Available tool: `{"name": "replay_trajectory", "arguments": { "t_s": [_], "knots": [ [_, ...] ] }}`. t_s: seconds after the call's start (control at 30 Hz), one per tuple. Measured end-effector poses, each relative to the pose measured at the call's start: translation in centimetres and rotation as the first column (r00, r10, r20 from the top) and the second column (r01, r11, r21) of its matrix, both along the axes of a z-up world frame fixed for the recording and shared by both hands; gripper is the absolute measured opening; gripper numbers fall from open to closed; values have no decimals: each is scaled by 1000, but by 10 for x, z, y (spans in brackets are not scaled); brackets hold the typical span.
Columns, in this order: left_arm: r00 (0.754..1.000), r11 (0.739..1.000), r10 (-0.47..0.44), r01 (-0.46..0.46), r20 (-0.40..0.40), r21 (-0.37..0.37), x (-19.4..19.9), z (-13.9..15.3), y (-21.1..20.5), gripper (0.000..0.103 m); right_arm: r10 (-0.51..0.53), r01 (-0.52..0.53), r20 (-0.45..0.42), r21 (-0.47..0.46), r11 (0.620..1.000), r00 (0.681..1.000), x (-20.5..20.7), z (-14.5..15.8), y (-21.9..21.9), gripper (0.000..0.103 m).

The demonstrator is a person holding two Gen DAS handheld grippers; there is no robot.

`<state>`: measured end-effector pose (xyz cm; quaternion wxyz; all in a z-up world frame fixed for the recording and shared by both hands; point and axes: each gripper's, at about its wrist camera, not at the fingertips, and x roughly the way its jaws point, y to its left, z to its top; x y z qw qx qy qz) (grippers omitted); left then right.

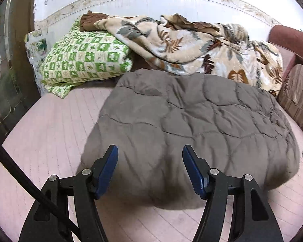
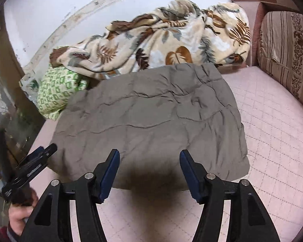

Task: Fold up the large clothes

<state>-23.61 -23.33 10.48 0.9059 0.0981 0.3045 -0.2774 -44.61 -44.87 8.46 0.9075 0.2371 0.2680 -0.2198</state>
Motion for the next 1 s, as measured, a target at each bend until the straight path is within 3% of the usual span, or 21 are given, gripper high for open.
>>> {"name": "replay_trajectory", "arguments": {
  "t_s": [0.2, 0.3, 0.47, 0.67, 0.83, 1.0],
  "knots": [
    [995, 997, 71, -70, -70, 13, 38, -16, -1, 65, -13, 7, -77, -76, 997, 997, 25, -17, -11, 68],
    [989, 996, 82, -79, -119, 35, 48, -30, -5, 65, -11, 4, -120, -61, 998, 993, 38, -34, -21, 68],
    [992, 994, 85, -78, -90, 80, 48, -38, -15, 68, -2, -2, -156, -22, 1000, 988, 50, -54, -34, 68],
    [985, 994, 90, -79, -148, 76, 58, -46, -13, 74, 2, 1, -209, 11, 1000, 978, 60, -71, -38, 72],
    [986, 996, 89, -84, -138, 42, 52, -32, -6, 74, 0, 2, -208, 9, 1000, 978, 58, -69, -36, 72],
    [995, 995, 94, -94, -43, -13, 35, -7, 2, 74, -1, -1, -145, -14, 1000, 989, 47, -43, -24, 72]
  ]
}}
